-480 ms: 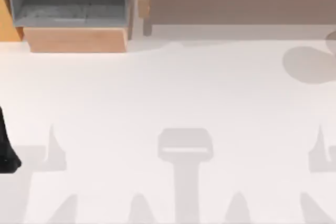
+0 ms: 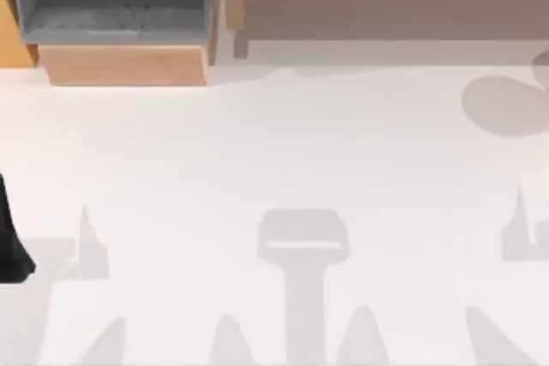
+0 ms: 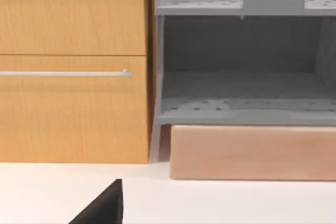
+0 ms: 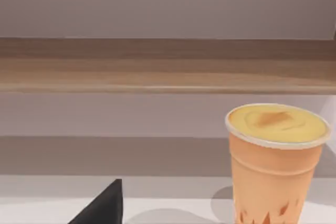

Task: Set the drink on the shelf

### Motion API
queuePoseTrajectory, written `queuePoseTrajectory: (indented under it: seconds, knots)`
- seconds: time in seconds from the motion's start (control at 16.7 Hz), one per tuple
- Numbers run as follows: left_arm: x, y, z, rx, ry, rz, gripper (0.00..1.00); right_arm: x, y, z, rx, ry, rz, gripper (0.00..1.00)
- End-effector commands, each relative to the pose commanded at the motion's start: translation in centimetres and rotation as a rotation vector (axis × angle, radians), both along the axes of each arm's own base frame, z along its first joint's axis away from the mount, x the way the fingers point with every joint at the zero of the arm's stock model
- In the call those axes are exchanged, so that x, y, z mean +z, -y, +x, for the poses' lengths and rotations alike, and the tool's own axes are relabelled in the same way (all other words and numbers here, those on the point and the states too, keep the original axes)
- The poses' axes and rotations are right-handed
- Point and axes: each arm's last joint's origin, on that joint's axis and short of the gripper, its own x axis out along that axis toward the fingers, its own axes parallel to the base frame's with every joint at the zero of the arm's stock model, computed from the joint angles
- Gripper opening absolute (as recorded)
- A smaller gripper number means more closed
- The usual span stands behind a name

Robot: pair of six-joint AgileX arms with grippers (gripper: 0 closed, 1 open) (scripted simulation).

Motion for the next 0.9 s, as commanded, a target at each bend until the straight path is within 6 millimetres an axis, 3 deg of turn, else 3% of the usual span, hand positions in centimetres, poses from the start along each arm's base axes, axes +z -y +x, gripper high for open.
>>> queuePoseTrajectory:
  seconds: [0.24,0.42,0.6,0.9]
  knots:
    - [0.0,0.0,0.0,0.0,0.0,0.0,1.0,1.5,0.5,3.1,0.004,0.006,-0.006,1.0]
    - [0.0,0.0,0.0,0.0,0.0,0.0,1.0,1.1,1.3,6.6,0.006,-0.022,-0.007,1.0]
    - [0.0,0.0,0.0,0.0,0.0,0.0,1.0,-0.9,2.4,10.2,0.005,-0.062,-0.003,1.0]
    - [0.0,0.0,0.0,0.0,0.0,0.0,1.0,-6.3,4.5,14.6,-0.003,-0.098,0.005,1.0]
